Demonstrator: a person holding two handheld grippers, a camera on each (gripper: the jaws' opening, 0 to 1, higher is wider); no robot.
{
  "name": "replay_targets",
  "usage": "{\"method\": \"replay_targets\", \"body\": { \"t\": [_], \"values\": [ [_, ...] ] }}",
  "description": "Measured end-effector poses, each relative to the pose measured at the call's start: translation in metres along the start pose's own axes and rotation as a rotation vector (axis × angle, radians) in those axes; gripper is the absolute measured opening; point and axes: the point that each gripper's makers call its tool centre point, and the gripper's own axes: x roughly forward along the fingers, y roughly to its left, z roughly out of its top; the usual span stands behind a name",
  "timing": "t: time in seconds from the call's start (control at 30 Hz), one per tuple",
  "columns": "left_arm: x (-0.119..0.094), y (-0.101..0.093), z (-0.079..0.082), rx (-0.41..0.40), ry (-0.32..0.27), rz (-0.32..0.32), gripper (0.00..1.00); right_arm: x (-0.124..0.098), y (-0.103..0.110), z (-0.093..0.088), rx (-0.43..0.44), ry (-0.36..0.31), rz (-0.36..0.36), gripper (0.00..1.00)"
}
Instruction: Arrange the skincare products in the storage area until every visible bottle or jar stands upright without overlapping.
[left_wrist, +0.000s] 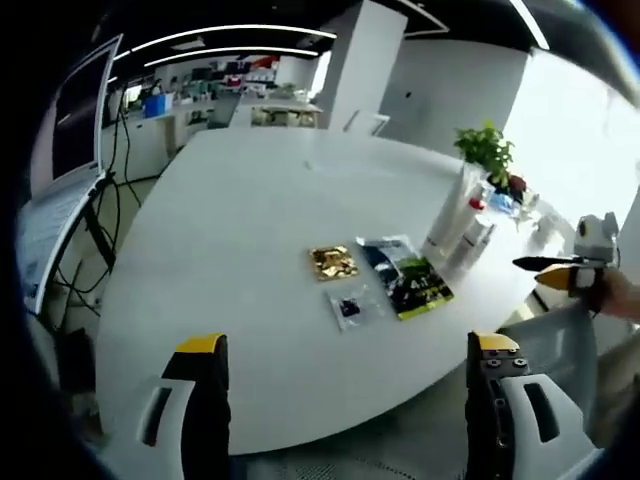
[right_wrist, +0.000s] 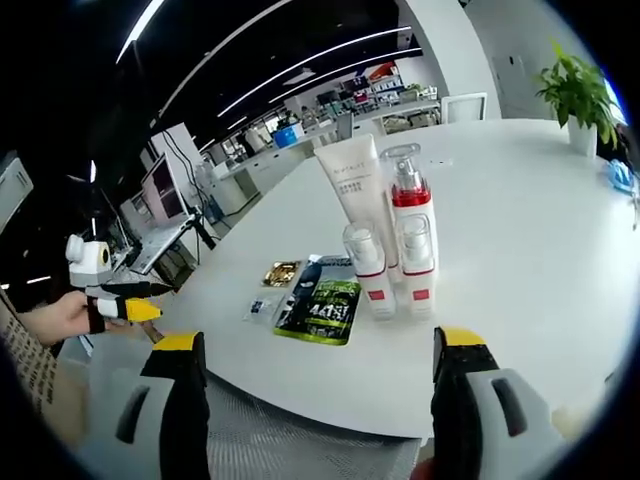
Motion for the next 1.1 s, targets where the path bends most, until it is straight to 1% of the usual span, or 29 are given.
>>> {"method": "replay_targets", "body": {
  "t": [0.13, 0.23, 0.3, 0.5, 0.67, 0.77, 0.9, 1.03, 1.1],
  "values": [
    [0.0006, -0.0016, -0.0016, 0.006, -0.002, -0.005, 0.97, 0.0009, -0.0007, -0.0029, -0.004, 0.019, -0.006, 0.94],
    [-0.0033, 0.0016, 0.0028, -0.027, -0.038, -0.015, 0.97, 0.0026, 0.0006, -0.0051, -0.021, 0.037, -0.006, 0.94],
    [-0.0041, 0.0029, 0.0038, -0.044, -0.05, -0.023, 0.97, 0.0033, 0.0018, -0.0059, -0.034, 0.045, -0.006, 0.94],
    [-0.0017, -0.0004, 0.0014, -0.027, -0.046, -0.041, 0.97, 0.0023, 0.0006, -0.0052, -0.038, 0.038, -0.021, 0.94],
    [0.0028, -0.0049, -0.0029, 0.001, -0.021, -0.059, 0.96, 0.0011, -0.001, -0.0044, -0.039, 0.03, -0.033, 0.94],
    [0.0031, -0.0054, -0.0051, -0.004, -0.007, -0.066, 0.95, 0.0003, -0.0026, -0.0035, -0.034, 0.023, -0.042, 0.94],
    [0.0032, -0.0052, -0.0048, -0.014, -0.009, -0.068, 0.94, -0.0005, -0.0044, -0.0032, -0.03, 0.018, -0.049, 0.93],
    [0.0022, -0.0001, -0.0005, -0.043, -0.035, -0.052, 0.92, -0.0005, -0.0047, -0.0033, -0.034, 0.019, -0.049, 0.93],
    [0.0015, 0.0013, -0.0007, -0.063, -0.037, -0.051, 0.92, -0.0004, -0.0042, -0.0033, -0.035, 0.02, -0.047, 0.93]
  ]
}}
